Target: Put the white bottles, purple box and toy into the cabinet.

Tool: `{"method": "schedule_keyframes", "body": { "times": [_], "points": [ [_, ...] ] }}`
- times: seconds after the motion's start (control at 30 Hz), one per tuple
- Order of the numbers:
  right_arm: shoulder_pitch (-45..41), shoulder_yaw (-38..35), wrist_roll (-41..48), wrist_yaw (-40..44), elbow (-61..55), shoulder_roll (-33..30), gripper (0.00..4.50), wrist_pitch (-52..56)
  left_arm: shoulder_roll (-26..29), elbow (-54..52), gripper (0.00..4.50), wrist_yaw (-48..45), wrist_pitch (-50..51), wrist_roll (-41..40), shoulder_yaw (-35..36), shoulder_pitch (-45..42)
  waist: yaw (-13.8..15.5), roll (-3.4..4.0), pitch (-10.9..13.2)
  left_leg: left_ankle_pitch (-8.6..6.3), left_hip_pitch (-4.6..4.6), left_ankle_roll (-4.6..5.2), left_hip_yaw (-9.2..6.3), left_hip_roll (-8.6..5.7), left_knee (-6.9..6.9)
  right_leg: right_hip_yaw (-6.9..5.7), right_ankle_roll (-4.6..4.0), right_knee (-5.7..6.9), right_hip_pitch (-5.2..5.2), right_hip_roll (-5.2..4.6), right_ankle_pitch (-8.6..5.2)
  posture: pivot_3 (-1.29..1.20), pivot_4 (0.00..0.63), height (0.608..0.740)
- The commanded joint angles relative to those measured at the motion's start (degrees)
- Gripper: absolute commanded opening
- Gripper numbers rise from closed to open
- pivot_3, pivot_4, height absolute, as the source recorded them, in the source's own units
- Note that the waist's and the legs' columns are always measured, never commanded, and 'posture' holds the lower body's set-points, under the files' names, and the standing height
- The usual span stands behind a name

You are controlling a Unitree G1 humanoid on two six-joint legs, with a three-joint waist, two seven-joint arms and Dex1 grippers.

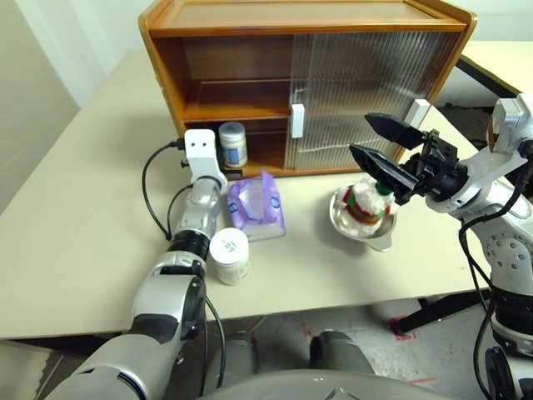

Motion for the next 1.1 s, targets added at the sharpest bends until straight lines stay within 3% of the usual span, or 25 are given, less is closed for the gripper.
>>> {"method": "schedule_keyframes", "body": {
  "times": [0.03,1.1],
  "points": [
    [-0.2,0.2,0.5,0.0,-0.6,-0.1,4.5,0.5,0.5,2.4,0.03,-1.4,-1.2,-0.1,0.2,-1.1,0.0,0.0,0.0,0.0,0.0,0.0,0.0,0.0,0.0,0.0,0.0,0.0,0.0,0.0,0.0,-0.02,0.0,0.74],
    [0.6,-0.1,0.6,-0.7,-1.7,0.0,4.5,0.5,-1.1,10.4,0.03,-6.8,-2.7,1.0,-1.3,-6.9,0.3,-0.01,0.0,0.01,0.0,0.01,0.01,-0.02,0.02,-0.05,0.16,0.0,0.07,-0.06,0.08,-0.04,0.0,0.74]
  ]
}}
